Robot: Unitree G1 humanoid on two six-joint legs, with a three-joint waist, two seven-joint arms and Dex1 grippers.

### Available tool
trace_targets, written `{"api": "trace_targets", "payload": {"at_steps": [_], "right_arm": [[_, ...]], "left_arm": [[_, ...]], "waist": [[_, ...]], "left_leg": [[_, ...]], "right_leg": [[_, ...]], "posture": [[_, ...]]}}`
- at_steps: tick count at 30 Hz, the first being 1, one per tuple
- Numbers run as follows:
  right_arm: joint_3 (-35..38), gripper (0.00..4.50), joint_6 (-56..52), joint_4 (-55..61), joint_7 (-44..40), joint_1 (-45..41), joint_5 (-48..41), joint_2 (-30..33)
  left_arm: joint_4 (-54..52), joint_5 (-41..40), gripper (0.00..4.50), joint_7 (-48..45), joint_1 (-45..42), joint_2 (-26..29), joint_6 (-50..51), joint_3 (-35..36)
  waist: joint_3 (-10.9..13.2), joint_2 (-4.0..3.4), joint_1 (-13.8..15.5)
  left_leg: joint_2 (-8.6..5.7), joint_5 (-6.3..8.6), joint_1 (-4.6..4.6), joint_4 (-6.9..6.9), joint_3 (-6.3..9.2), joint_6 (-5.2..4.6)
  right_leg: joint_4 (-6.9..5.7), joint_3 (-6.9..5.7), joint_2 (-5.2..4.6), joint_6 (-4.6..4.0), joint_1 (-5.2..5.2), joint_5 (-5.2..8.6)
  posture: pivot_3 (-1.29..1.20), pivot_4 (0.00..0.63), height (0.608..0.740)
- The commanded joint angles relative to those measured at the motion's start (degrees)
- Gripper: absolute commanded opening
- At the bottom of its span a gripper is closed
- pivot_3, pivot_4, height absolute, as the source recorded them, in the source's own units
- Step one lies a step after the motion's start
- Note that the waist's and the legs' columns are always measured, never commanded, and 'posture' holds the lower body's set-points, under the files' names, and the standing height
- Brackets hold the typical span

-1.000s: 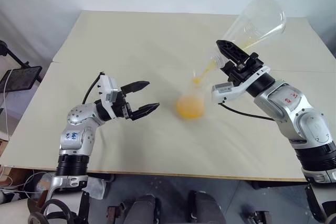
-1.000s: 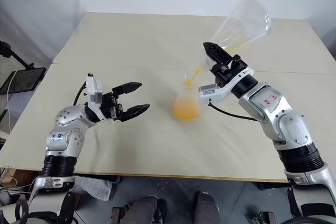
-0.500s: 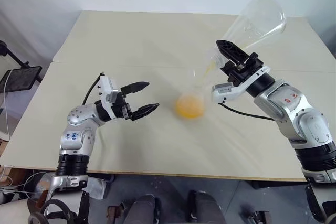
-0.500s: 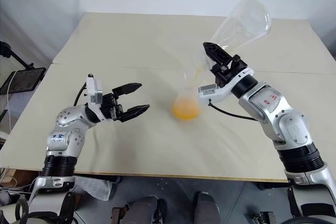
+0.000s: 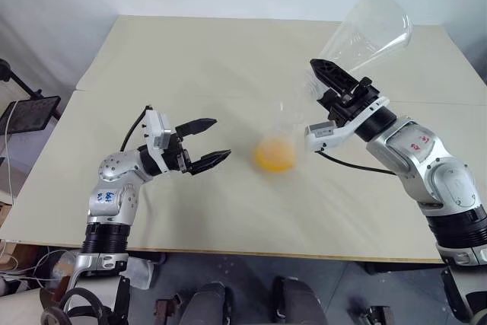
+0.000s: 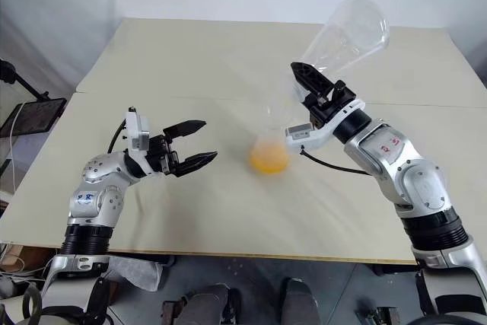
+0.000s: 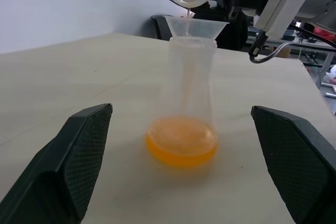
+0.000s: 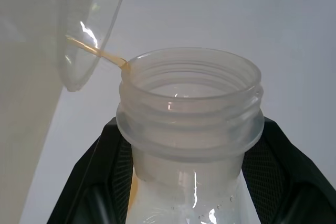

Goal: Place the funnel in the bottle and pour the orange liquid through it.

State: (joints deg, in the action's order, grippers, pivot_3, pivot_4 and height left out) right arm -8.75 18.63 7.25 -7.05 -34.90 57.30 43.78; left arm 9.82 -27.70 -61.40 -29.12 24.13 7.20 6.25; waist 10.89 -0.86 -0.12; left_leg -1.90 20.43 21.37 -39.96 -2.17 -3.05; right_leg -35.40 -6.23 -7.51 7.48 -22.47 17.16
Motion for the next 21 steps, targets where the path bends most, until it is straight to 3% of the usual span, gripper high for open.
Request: {"api": "trace_targets", "payload": {"at_steps": [1,12,21], "right_arm": [[0.32,2.43,-0.08,2.59,0.91,-1.07,0.08,-0.47],[1.39,2.43,-0.14,3.47,-0.97,-0.35,-3.61,-1.66],[9.19,2.43,-12.7,7.86,-11.36,2.95,-24.53,-8.87]], "left_arm": [[-0.36,-0.34,4.5,-0.07,-1.4,-0.17,-1.3,0.24],[-0.35,-0.2,4.5,0.07,-1.99,-0.09,-1.15,0.1],[-0.49,-0.28,4.5,-0.04,-2.4,0.33,-0.53,0.0]], "waist": [[0.0,0.0,0.01],[0.0,0.0,-0.02],[0.0,0.02,0.06]], "left_leg": [[0.0,0.0,0.0,0.0,0.0,0.0],[0.0,0.0,0.0,0.0,0.0,0.0],[0.01,0.0,0.0,-0.02,0.02,0.0]], "right_leg": [[0.0,0.0,0.0,0.0,0.0,0.0],[0.0,0.0,0.0,0.0,0.0,0.0],[0.0,-0.03,0.0,0.0,0.03,0.0]], "posture": [[0.0,0.15,0.74],[0.0,0.15,0.74],[0.0,0.15,0.74]]}}
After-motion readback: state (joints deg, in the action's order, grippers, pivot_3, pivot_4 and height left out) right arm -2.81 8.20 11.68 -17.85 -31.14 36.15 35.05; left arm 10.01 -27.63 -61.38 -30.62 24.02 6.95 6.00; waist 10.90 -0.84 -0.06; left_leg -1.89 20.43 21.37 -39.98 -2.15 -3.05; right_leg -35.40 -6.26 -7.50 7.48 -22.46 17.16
